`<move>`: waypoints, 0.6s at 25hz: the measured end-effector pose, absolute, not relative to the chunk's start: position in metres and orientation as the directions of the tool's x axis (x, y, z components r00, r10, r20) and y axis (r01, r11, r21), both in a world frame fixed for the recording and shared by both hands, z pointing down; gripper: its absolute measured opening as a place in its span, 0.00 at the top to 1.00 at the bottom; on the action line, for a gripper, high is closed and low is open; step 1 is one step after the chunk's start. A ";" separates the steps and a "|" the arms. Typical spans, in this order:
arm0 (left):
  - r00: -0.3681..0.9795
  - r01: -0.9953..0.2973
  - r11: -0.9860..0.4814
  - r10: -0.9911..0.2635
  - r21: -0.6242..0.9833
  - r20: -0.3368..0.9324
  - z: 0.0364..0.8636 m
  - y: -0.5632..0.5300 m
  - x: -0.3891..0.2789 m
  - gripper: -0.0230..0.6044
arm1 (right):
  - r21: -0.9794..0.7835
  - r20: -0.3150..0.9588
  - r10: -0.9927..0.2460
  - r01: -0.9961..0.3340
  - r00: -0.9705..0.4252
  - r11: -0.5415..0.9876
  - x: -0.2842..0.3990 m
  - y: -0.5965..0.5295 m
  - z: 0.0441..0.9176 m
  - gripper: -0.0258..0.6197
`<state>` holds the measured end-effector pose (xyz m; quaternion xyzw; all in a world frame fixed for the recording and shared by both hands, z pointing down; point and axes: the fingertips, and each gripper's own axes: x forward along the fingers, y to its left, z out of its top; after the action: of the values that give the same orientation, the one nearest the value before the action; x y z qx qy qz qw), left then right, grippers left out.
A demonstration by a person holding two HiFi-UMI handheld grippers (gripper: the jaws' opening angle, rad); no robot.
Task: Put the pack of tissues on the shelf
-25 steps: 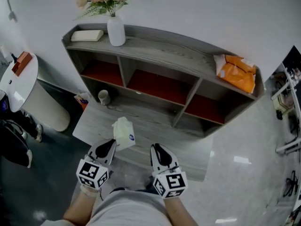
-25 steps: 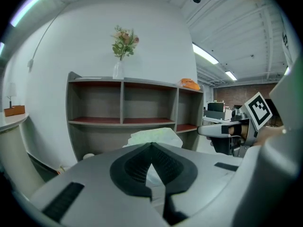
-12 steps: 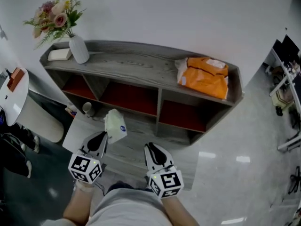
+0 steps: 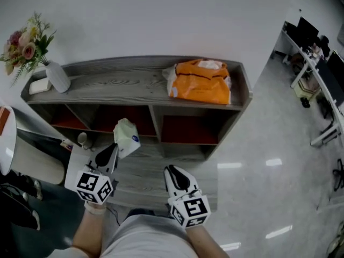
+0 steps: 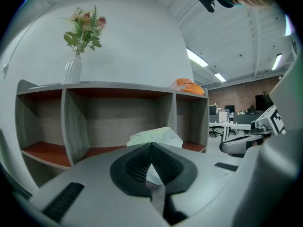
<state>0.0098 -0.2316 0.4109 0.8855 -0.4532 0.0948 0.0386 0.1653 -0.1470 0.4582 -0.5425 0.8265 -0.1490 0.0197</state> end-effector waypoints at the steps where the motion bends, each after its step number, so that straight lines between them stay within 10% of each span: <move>1: 0.586 -0.799 -0.600 -0.786 -0.019 0.198 0.409 -0.237 0.012 0.94 | -0.268 0.133 -0.911 -0.899 -0.391 0.346 0.168 -0.147 0.459 0.88; 15: 0.737 -0.662 -0.749 -0.659 -0.040 0.150 0.383 -0.301 0.038 0.94 | -0.246 0.153 -0.979 -0.965 -0.133 0.092 0.187 -0.139 0.455 0.88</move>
<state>0.0384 -0.3011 0.3825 0.9318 -0.3544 0.0777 0.0079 0.1869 -0.1389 0.4554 -0.6581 0.7386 -0.1441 0.0250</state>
